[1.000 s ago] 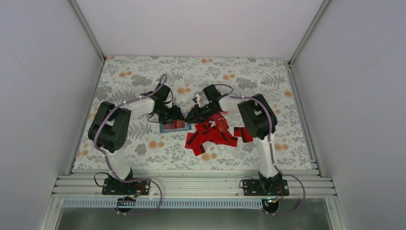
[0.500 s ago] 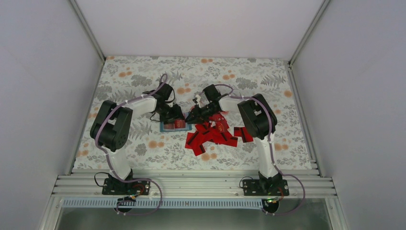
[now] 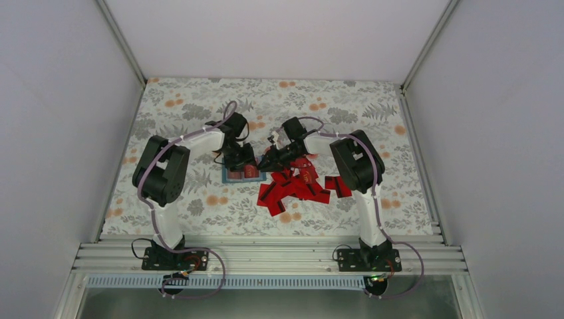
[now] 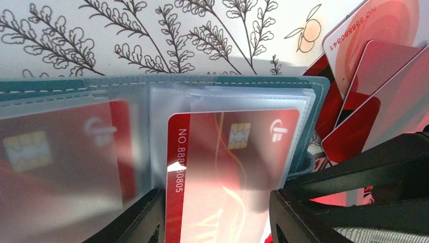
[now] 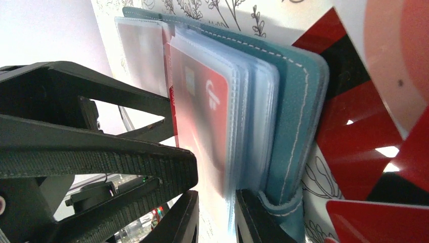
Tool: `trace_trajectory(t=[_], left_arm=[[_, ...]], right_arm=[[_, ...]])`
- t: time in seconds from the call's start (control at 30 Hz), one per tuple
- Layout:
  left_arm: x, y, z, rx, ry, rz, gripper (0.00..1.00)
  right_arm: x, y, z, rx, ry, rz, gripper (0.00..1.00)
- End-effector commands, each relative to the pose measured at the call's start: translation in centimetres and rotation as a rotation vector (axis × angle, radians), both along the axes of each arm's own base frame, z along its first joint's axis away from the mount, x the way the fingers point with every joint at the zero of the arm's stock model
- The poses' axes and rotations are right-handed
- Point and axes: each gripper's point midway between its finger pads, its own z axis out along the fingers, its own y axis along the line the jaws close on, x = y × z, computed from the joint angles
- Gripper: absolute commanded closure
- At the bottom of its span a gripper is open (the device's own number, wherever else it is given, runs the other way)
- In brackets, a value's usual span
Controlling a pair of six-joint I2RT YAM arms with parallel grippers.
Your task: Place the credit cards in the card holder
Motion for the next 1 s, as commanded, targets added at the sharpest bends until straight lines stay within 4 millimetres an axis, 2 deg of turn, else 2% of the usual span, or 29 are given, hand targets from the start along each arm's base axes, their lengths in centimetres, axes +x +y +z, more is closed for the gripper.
trace_trajectory(t=[0.0, 0.33, 0.53, 0.67, 0.77, 0.87, 0.97], left_arm=[[-0.4, -0.9, 0.0, -0.008, 0.024, -0.013, 0.49], [0.0, -0.6, 1.7, -0.012, -0.033, -0.033, 0.33], [0.2, -0.6, 3.3, -0.021, -0.084, -0.065, 0.32], [0.5, 0.3, 4.9, 0.008, -0.161, -0.095, 0.32], [0.7, 1.1, 5.1, 0.048, -0.205, -0.127, 0.37], [0.7, 1.7, 4.9, 0.076, -0.229, -0.15, 0.46], [0.5, 2.0, 4.5, 0.089, -0.251, -0.16, 0.59]], right_arm=[[-0.1, 0.1, -0.3, 0.002, -0.004, 0.01, 0.81], [0.4, -0.9, 1.5, 0.002, -0.062, 0.003, 0.8], [0.7, -1.1, 2.6, 0.011, -0.092, -0.002, 0.74], [1.0, -1.2, 3.4, 0.014, -0.108, -0.009, 0.67], [0.9, -1.1, 3.7, 0.023, -0.106, -0.009, 0.65], [1.1, -1.1, 3.6, 0.023, -0.1, -0.013, 0.64], [1.2, -1.0, 3.5, 0.026, -0.09, -0.019, 0.64]])
